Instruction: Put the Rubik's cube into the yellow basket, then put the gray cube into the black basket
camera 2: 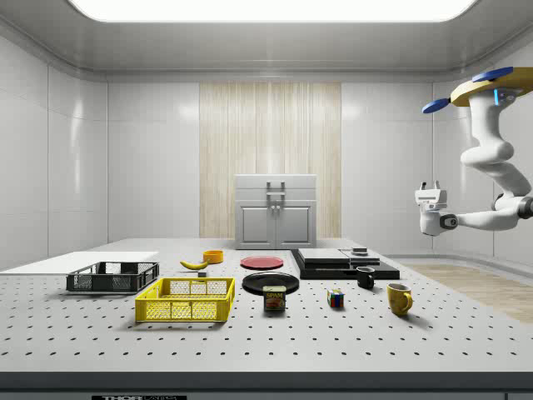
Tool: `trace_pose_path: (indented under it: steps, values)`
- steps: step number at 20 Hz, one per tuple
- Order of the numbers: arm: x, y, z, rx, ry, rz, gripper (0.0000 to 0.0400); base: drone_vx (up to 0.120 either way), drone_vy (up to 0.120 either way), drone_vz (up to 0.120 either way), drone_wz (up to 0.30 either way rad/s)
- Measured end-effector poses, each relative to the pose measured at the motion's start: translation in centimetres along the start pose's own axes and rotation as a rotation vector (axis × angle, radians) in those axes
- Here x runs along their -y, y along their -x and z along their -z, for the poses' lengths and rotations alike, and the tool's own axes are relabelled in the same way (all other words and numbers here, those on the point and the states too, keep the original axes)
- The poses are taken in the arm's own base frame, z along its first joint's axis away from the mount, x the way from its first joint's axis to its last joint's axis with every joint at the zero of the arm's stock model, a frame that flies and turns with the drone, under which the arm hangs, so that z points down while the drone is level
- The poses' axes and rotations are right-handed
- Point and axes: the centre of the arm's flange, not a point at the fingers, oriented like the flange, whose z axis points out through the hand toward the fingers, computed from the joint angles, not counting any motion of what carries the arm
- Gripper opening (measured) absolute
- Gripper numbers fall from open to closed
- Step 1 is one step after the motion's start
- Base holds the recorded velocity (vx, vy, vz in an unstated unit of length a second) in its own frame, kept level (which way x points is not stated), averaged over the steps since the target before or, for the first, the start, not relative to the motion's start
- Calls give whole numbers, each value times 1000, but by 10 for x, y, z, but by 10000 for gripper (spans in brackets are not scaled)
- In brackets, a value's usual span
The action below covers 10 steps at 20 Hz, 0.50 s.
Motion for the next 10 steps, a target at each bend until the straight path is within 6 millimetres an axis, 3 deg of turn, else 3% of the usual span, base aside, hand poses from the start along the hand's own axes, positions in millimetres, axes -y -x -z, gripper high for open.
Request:
trace_pose_path:
  steps: [8, 10]
  values:
    - [-2, 2, 56, -4, -4, 0, 400, 0, 0, 0, 0]
    - [-1, 1, 66, -6, -6, 0, 400, 0, 80, 0, 0]
